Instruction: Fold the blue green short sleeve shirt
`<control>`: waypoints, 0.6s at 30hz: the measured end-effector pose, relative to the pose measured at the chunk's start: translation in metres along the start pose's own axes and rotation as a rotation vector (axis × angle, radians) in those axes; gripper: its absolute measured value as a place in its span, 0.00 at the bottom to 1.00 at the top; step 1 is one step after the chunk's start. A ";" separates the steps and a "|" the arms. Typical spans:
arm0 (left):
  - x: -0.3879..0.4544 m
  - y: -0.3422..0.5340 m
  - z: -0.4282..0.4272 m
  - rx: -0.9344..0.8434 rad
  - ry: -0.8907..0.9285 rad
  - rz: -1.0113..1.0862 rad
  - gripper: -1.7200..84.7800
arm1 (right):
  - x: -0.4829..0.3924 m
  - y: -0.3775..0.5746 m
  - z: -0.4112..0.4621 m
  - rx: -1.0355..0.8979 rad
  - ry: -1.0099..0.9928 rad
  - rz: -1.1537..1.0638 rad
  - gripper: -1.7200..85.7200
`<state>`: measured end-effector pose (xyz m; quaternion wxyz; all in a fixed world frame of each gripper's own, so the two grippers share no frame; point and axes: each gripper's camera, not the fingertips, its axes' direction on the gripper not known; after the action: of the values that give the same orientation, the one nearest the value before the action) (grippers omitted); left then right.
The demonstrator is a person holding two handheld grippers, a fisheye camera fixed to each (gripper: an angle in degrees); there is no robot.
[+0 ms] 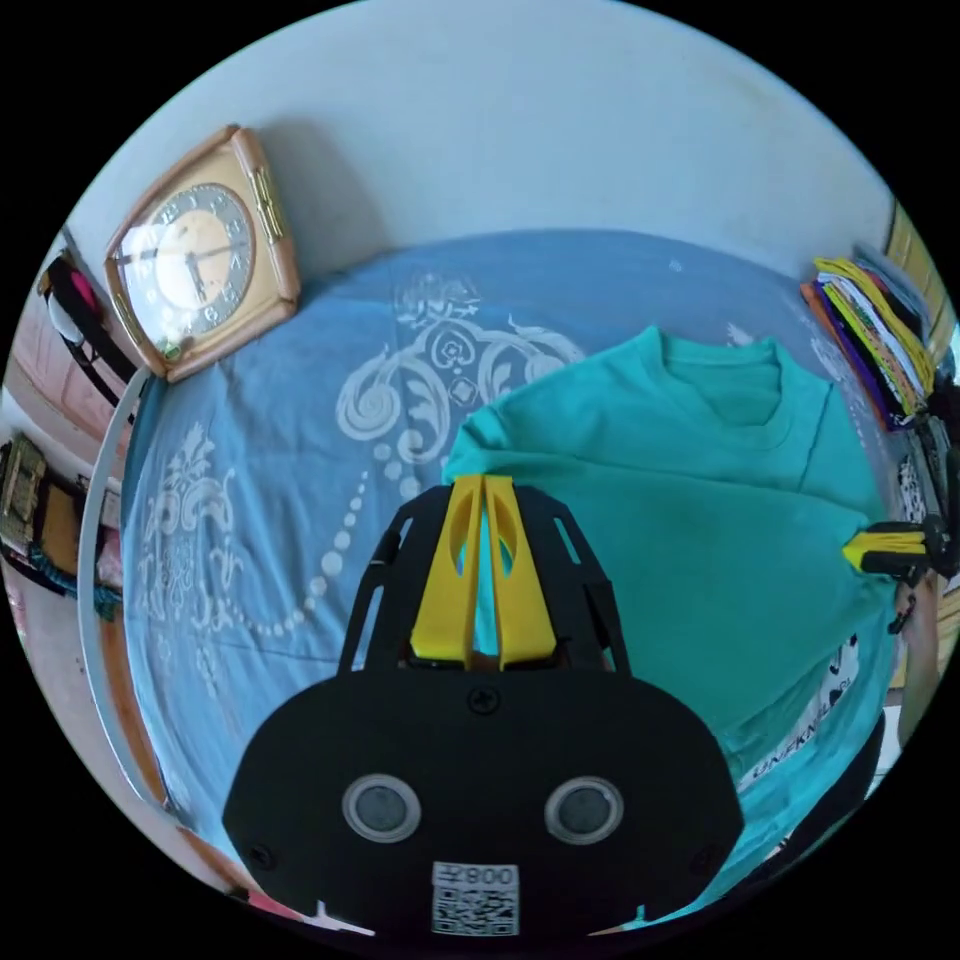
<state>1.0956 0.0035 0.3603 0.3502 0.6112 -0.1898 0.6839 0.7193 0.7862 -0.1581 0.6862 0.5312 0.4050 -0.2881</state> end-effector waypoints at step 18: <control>-0.134 0.328 -0.193 -0.079 0.278 -0.307 0.02 | 0.038 0.202 -0.070 0.021 -0.046 0.227 0.02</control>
<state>0.7276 -0.1206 0.2509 0.4966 0.5188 -0.0709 0.6923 0.8882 0.9095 -0.0986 0.7179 0.5739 0.3233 -0.2251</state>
